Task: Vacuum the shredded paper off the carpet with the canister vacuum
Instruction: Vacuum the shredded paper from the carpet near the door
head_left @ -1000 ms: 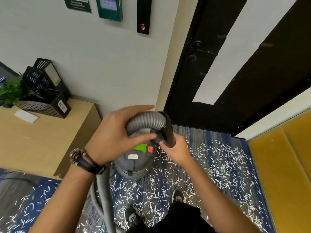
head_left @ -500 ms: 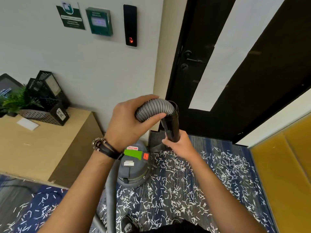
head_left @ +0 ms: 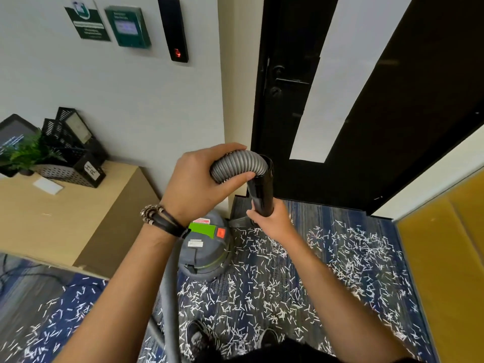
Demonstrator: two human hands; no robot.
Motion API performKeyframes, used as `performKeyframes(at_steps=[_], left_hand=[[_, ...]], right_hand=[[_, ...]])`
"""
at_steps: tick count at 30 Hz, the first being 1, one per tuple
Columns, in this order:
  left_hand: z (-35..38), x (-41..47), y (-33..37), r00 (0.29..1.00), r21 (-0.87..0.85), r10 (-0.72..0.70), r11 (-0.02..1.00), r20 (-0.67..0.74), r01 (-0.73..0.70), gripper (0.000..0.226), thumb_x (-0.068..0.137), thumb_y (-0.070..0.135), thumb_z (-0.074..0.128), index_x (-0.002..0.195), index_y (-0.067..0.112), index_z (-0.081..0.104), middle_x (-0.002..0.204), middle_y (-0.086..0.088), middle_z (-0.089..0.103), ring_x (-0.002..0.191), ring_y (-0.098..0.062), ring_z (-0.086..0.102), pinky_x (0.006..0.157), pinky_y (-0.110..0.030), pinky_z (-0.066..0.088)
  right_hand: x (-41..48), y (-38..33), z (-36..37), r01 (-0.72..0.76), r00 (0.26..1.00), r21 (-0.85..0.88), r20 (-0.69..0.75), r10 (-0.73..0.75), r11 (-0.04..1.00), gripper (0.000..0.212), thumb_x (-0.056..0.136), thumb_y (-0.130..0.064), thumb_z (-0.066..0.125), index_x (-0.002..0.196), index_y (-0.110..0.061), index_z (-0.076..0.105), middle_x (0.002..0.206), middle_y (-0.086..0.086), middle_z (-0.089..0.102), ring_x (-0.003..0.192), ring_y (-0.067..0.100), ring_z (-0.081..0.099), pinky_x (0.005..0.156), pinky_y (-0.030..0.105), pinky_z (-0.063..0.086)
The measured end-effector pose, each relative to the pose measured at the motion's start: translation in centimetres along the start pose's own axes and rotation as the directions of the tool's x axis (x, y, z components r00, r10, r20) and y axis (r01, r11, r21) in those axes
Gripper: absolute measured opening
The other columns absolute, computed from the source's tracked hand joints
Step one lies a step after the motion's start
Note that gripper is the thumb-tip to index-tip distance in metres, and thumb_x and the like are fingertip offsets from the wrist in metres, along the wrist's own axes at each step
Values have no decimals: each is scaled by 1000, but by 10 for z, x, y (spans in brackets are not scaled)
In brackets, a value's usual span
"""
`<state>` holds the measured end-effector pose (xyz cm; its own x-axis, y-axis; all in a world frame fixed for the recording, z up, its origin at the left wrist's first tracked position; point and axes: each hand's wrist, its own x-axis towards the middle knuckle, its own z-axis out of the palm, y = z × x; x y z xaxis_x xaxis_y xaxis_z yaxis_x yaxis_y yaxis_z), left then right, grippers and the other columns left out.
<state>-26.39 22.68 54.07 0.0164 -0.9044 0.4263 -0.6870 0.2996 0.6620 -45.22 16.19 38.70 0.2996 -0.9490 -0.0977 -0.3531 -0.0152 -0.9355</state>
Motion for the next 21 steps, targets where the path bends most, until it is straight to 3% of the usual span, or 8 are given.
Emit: performKeyframes(at_steps=[7,12,18,21], left_hand=[[8,-8,24,999,-61,20,998,-33,-22,45,87,46,82,125,25,73,117,13,76,107,-2,72,99,-29,56],[10,-10,37,996,-19,37,999,-85,-38,47,89,47,79,129,23,72,117,11,76,107,-3,72,98,-27,55],[13,-17,31,998,26,12,1000,-63,-10,47,89,44,83,129,23,72,117,12,76,105,-3,71,96,-31,57],[21,-17,29,999,47,0,999,-36,2,46,89,44,83,129,25,72,115,12,76,103,-5,72,93,-34,58]], right_hand=[[-22,3,-31,-7,998,-50,68,10,999,19,88,-10,75,84,1,60,70,4,56,62,9,56,61,21,47],[-32,-5,-36,8,997,-30,-78,-10,1000,15,88,-11,77,88,0,66,77,14,65,58,0,57,54,9,45],[-27,-5,-31,55,993,-53,-98,-61,997,15,89,-11,77,84,-3,64,74,8,61,60,-1,55,55,9,45],[-23,1,-31,29,997,-56,-66,-33,998,17,88,-10,77,85,-1,63,74,11,61,61,2,55,61,17,47]])
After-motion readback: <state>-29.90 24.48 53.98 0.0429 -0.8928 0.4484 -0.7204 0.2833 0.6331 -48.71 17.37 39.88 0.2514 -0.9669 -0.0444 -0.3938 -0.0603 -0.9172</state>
